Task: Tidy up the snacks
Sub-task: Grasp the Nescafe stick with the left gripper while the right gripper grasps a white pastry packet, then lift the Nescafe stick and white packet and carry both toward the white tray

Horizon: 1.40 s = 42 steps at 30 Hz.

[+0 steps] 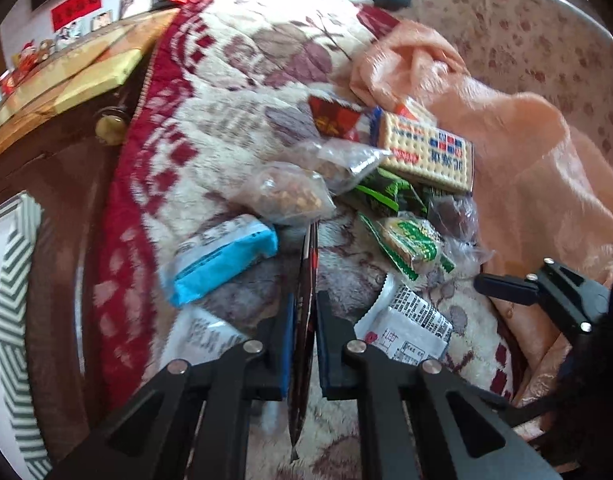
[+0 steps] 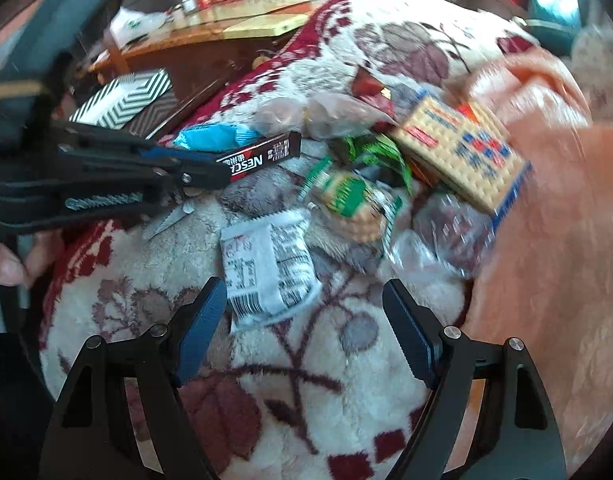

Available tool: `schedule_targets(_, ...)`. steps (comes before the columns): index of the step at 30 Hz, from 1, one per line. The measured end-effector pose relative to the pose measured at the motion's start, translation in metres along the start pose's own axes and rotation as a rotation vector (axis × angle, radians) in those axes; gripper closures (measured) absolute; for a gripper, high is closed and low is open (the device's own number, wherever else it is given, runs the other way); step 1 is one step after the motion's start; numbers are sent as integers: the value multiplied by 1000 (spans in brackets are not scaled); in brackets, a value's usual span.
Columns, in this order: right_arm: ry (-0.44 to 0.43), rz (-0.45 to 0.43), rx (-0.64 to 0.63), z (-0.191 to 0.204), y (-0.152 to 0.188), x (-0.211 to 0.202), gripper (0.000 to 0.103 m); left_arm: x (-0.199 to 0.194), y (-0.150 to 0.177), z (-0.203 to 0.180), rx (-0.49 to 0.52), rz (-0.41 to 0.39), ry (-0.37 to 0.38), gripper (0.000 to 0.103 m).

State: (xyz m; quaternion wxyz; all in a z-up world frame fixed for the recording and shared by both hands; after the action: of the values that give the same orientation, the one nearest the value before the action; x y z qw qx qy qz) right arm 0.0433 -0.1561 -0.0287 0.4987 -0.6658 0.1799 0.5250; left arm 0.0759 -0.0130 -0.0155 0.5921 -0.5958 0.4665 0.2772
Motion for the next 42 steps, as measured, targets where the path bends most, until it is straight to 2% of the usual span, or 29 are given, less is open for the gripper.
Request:
schedule_targets(3,8,48,-61,7,-8,14,22,-12,3,5,-13,-22,-7,91)
schedule_targets(6,-7,103,-94,13,-12,29,22,-11,6,10,-32,-11,-1,91)
schedule_targets(8,-22,130,-105,15,-12,38,31,-5,8,11,-37,10,16,91)
schedule_targets(9,-37,132,-105,15,-11,39,41,-3,8,10,-37,14,17,91)
schedule_targets(11,-52,120,-87,14,-11,37,47,-2,9,8,-36,11,7,91)
schedule_targets(16,-35,135,-95,9,-4,30,50,-3,4,2,-11,22,13,87)
schedule_targets(17,-33,134,-91,7,-2,29,50,-4,4,2,-11,29,25,81)
schedule_targets(18,-34,133,-85,7,-1,29,50,-4,4,2,-10,36,39,68)
schedule_targets(19,-37,131,-71,4,0,28,50,-6,3,1,-10,42,61,60)
schedule_targets(20,-37,130,-63,3,0,28,50,-7,4,1,-9,41,86,45)
schedule_targets(21,-43,127,-50,1,1,28,49,-10,4,-1,-7,31,110,40)
schedule_targets(22,-51,124,-37,0,2,28,49,-12,4,-2,0,17,114,40)
schedule_targets(25,-56,119,-29,-1,3,28,49,-9,2,-1,20,22,33,40)
schedule_targets(29,-60,117,-24,-2,4,28,49,-3,1,4,11,37,-1,40)
schedule_targets(31,-66,117,-16,-3,4,29,49,-2,-1,-1,61,36,-59,40)
schedule_targets(34,-71,116,-10,-4,4,29,49,4,-4,-13,154,47,-107,40)
schedule_targets(38,-77,114,-5,-5,4,29,49,23,-8,-19,201,103,-126,40)
schedule_targets(40,-81,112,-2,-5,3,29,49,33,-9,-21,210,134,-120,52)
schedule_targets(41,-83,113,-1,-6,4,29,49,37,-9,-22,217,148,-123,69)
schedule_targets(42,-83,113,-4,-5,4,28,50,39,-9,-21,221,148,-130,71)
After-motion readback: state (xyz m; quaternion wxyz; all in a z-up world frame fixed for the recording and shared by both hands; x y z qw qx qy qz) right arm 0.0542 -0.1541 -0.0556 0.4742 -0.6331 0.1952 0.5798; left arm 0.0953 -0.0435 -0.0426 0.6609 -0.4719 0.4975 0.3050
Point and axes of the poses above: each gripper's, at about its wrist camera, not at the fingertips, and x roughly the way its jaws point, z to its left, y to its underside, the point moved 2 cm from there along x, roughly the way its jaws point, and after that the axes turned 2 degrees about z, right-handed, at the moved point
